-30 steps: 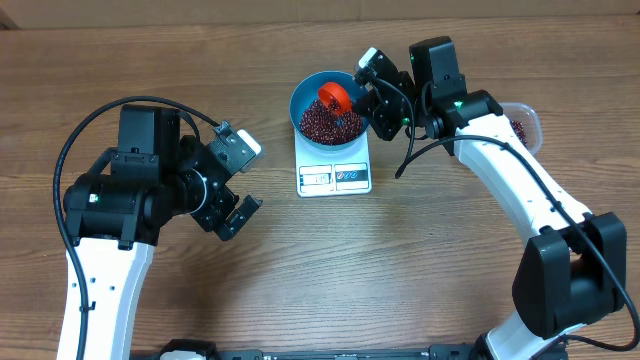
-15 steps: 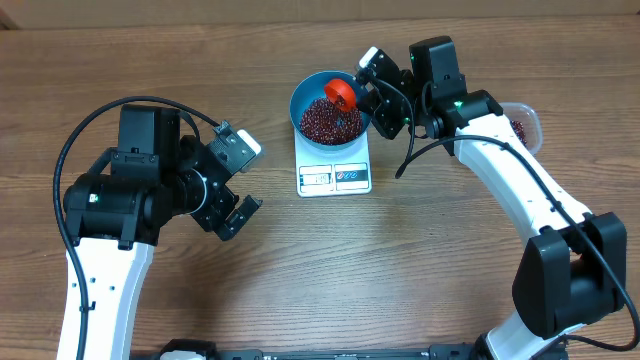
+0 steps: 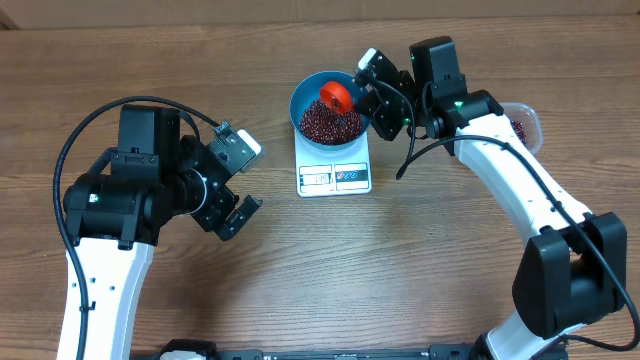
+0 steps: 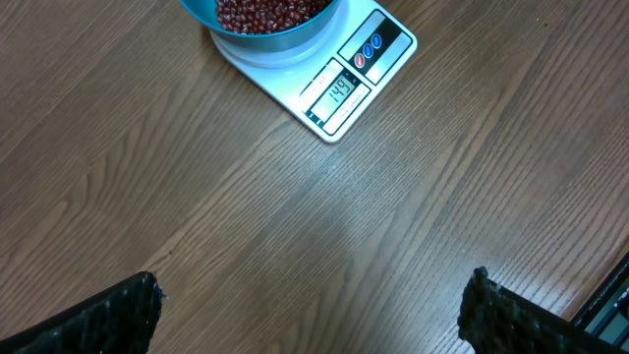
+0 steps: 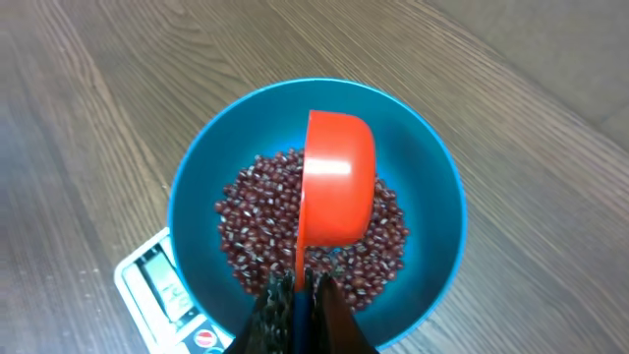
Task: Scoop item into bowl and weigh 150g on scale
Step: 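Tilt the scoop further in small steps, trickling beans onto the scale bowl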
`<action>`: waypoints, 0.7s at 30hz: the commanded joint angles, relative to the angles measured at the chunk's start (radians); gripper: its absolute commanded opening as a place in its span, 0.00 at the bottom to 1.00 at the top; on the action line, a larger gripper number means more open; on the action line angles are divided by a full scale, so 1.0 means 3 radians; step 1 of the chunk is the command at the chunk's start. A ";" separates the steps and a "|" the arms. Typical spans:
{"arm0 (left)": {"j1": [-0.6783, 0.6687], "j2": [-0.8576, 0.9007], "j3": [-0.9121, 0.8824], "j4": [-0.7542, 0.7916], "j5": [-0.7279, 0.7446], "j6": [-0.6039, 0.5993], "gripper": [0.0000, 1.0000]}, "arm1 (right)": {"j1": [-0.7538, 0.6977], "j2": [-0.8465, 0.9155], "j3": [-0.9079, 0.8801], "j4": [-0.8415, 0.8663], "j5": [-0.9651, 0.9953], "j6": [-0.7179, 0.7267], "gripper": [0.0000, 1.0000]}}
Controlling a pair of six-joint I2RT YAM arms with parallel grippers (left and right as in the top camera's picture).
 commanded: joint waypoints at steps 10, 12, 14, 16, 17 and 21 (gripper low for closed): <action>-0.0008 0.0008 -0.0017 0.0001 0.0001 -0.0032 1.00 | -0.0025 -0.0140 0.0023 0.0108 -0.0154 0.0835 0.04; -0.0008 0.0008 -0.0017 0.0001 0.0001 -0.0032 1.00 | -0.0025 -0.0140 0.0023 0.0104 -0.0156 0.0945 0.04; -0.0008 0.0008 -0.0017 0.0003 0.0001 -0.0032 0.99 | -0.0025 -0.0140 0.0023 0.0103 -0.0158 0.1012 0.04; -0.0008 0.0008 -0.0017 0.0003 0.0001 -0.0032 1.00 | -0.0025 -0.0140 0.0023 0.0092 -0.0181 0.1010 0.04; -0.0008 0.0008 -0.0017 0.0001 0.0000 -0.0032 1.00 | -0.0025 -0.0140 0.0023 0.0084 -0.0179 0.1008 0.04; -0.0008 0.0008 -0.0017 0.0003 0.0001 -0.0032 1.00 | -0.0025 -0.0140 0.0023 0.0088 -0.0172 0.0955 0.04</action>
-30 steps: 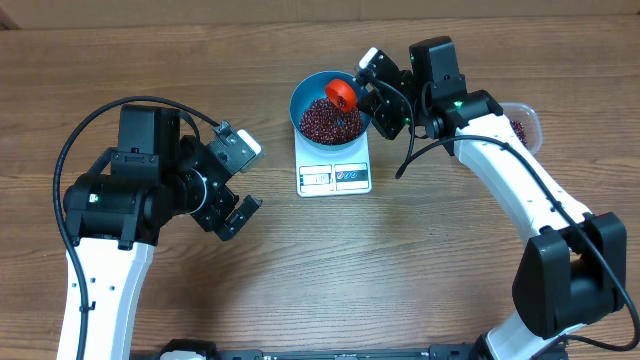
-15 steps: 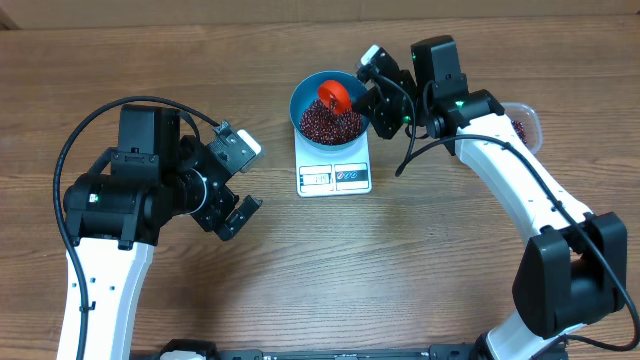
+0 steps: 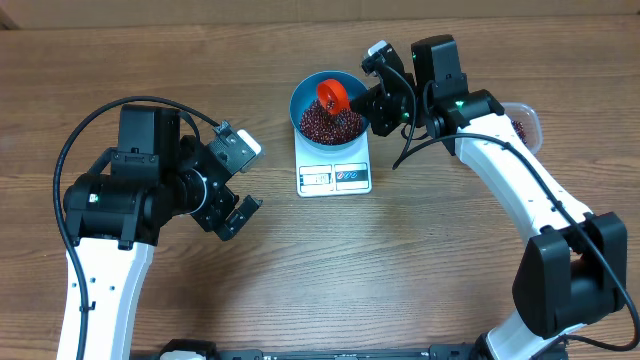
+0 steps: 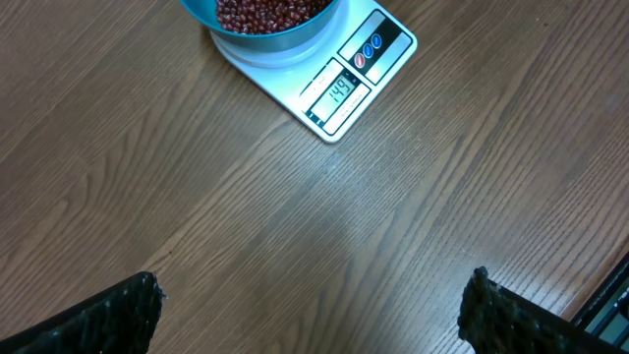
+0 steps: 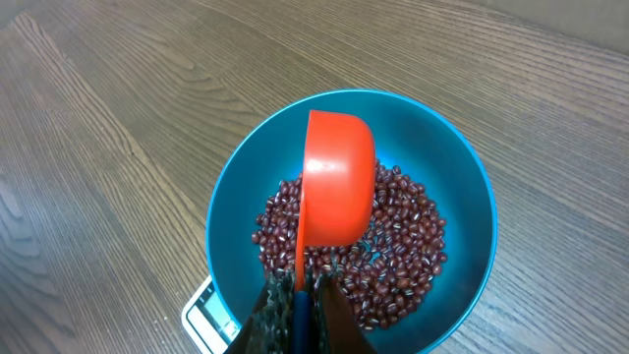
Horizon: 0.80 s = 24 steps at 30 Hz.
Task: Scoop item into bowl and weigh 150g on scale
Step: 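Tilt the scoop further in small steps, trickling beans onto the scale bowl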
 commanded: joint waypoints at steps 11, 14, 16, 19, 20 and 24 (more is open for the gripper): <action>-0.0008 0.0008 -0.0017 0.0001 0.0001 -0.0032 1.00 | -0.0043 -0.0140 0.0023 -0.0036 0.0361 -0.0310 0.04; -0.0008 0.0008 -0.0017 0.0001 0.0001 -0.0032 1.00 | -0.0056 -0.0140 0.0023 0.0039 -0.0078 -0.0132 0.04; -0.0008 0.0008 -0.0017 0.0003 0.0001 -0.0032 1.00 | -0.0052 -0.0140 0.0023 0.0032 -0.0167 -0.0130 0.04; -0.0008 0.0008 -0.0017 0.0003 0.0000 -0.0032 1.00 | -0.0062 -0.0140 0.0023 0.0020 0.0277 -0.0155 0.04; -0.0008 0.0008 -0.0017 0.0001 0.0001 -0.0032 1.00 | -0.0066 -0.0140 0.0023 0.0023 0.0342 -0.0155 0.04; -0.0008 0.0008 -0.0017 0.0001 0.0001 -0.0032 0.99 | -0.0050 -0.0140 0.0023 0.0004 0.0359 -0.0201 0.04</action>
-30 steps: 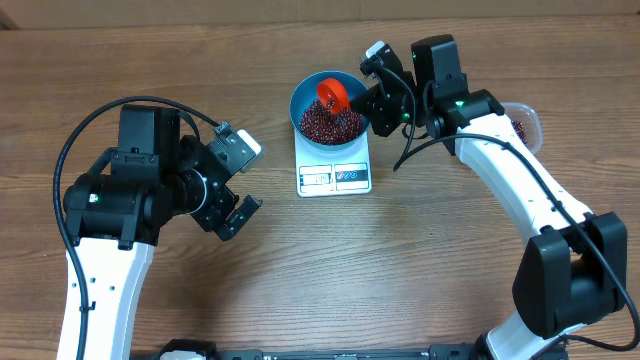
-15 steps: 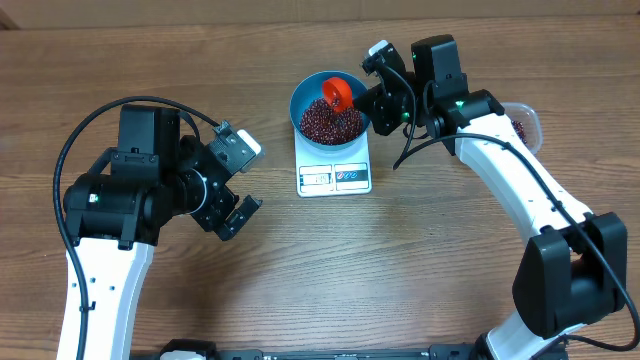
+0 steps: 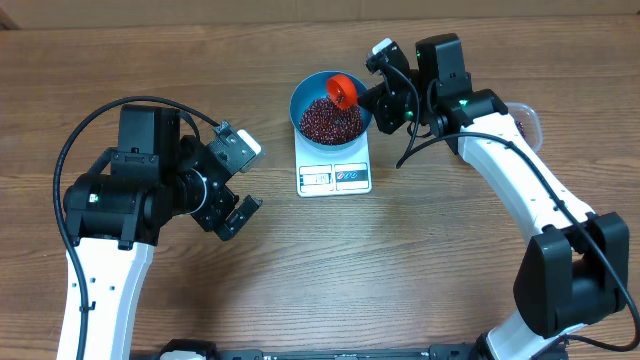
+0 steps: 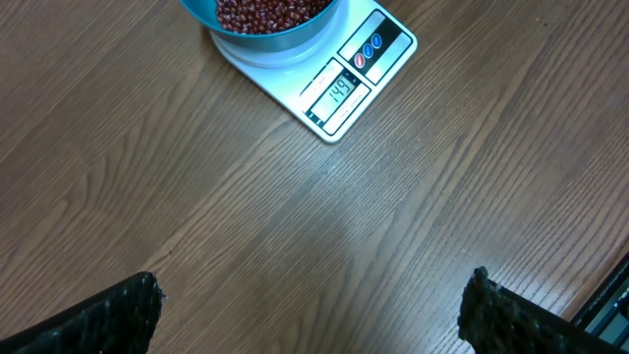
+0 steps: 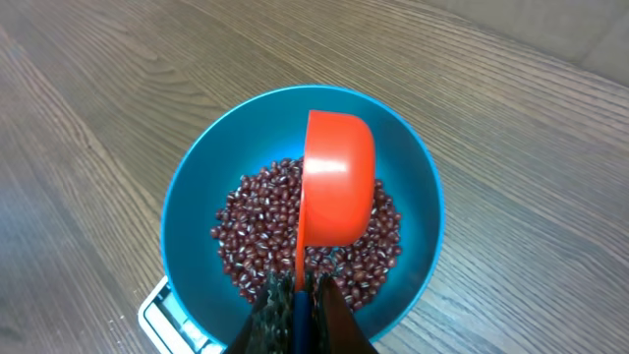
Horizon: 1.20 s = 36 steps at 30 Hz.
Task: Scoop item into bowl and weigh 150g on scale
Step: 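Tilt the scoop further in small steps, trickling beans onto the scale bowl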
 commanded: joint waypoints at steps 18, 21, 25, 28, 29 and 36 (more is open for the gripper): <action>-0.0008 0.0008 -0.0017 0.0001 0.0000 -0.0033 1.00 | -0.0001 -0.0141 0.0028 -0.0032 0.0118 -0.0067 0.04; -0.0008 0.0008 -0.0017 0.0001 0.0000 -0.0033 1.00 | -0.0001 -0.0141 0.0029 -0.0037 0.0018 -0.0066 0.04; -0.0008 0.0008 -0.0017 0.0001 0.0001 -0.0033 0.99 | -0.0020 -0.0139 0.0029 -0.0014 -0.0273 -0.0067 0.04; -0.0008 0.0008 -0.0017 0.0001 0.0000 -0.0033 1.00 | -0.0008 -0.0140 0.0029 -0.0019 -0.0004 -0.0067 0.04; -0.0008 0.0008 -0.0017 0.0001 0.0001 -0.0033 1.00 | -0.0006 -0.0140 0.0029 -0.0018 -0.0048 -0.0065 0.04; -0.0008 0.0008 -0.0017 0.0003 0.0000 -0.0033 1.00 | -0.0001 -0.0140 0.0029 0.0031 -0.0093 -0.0066 0.04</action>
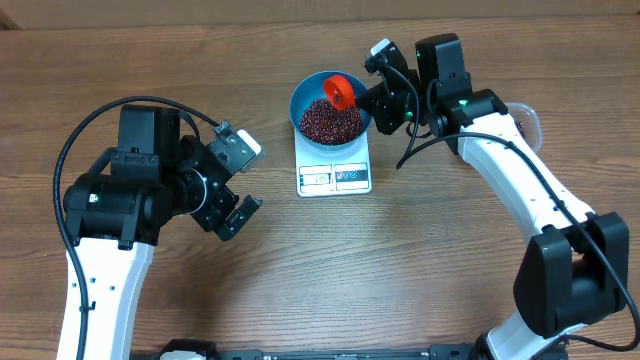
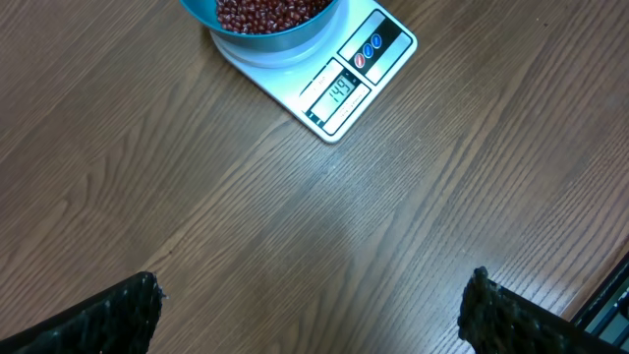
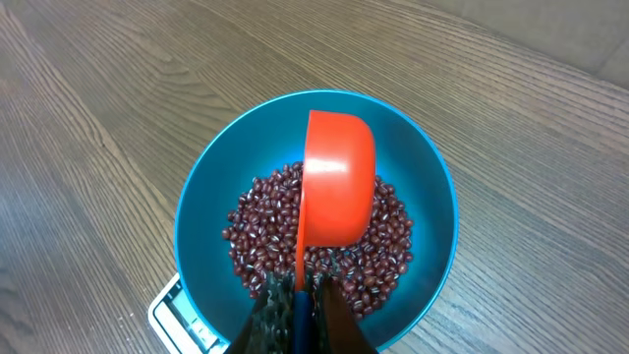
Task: Scoop item into bowl and weigh 150g on scale
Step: 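Tilt the scoop further in small steps, trickling beans onto the scale bowl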
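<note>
A blue bowl (image 1: 310, 92) of dark red beans (image 3: 383, 246) stands on a white scale (image 1: 334, 176); the display (image 2: 340, 90) reads 149. My right gripper (image 3: 298, 295) is shut on the handle of an orange scoop (image 3: 339, 182), held tilted above the beans. In the overhead view the orange scoop (image 1: 338, 89) hangs over the bowl's back right part. My left gripper (image 2: 310, 310) stands open over bare wood, left of and in front of the scale, with nothing between its fingers (image 2: 103, 315).
A clear container (image 1: 525, 122) with more beans sits at the back right, partly hidden behind the right arm. The wooden table (image 1: 400, 270) stretches in front of the scale. The left arm's cable (image 1: 95, 125) loops above its wrist.
The scoop has shifted slightly toward the left inside the bowl's outline. The scale still reads 149. The left arm has not moved.
The right gripper held the orange scoop low over the beans in the bowl, then higher toward the bowl's back, then near its back right rim. It hovers there now, shifted a little. The reading stayed at 149 and the left gripper stayed open.
</note>
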`<action>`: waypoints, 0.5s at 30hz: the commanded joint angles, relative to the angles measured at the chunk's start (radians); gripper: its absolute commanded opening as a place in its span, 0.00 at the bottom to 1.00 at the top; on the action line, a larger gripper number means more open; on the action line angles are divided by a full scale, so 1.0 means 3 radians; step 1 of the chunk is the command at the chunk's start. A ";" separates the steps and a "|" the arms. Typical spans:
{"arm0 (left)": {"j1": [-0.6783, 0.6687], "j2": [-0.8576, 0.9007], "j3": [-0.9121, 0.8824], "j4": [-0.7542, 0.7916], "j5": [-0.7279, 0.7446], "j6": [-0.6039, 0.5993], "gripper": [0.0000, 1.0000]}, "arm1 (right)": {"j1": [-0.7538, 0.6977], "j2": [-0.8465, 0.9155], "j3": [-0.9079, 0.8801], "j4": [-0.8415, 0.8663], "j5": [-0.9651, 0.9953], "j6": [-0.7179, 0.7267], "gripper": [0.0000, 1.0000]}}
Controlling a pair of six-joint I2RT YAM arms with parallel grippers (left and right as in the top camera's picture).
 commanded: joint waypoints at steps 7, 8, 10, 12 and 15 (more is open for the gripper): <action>-0.0006 0.0008 -0.0017 0.0001 0.0000 -0.0033 0.99 | -0.0004 -0.0140 0.0029 0.0029 0.0089 -0.0023 0.04; -0.0006 0.0008 -0.0017 0.0003 0.0001 -0.0033 1.00 | -0.0009 -0.0140 0.0029 0.0041 -0.0003 -0.0025 0.04; -0.0006 0.0008 -0.0017 0.0003 0.0001 -0.0033 1.00 | -0.0009 -0.0132 0.0029 0.0056 0.0083 -0.0028 0.04; -0.0006 0.0008 -0.0017 0.0003 0.0001 -0.0033 1.00 | -0.0009 -0.0135 0.0029 0.0047 0.0151 -0.0023 0.04; -0.0008 0.0008 -0.0017 0.0001 0.0001 -0.0033 1.00 | -0.0027 -0.0135 0.0029 0.0074 -0.0128 -0.0025 0.04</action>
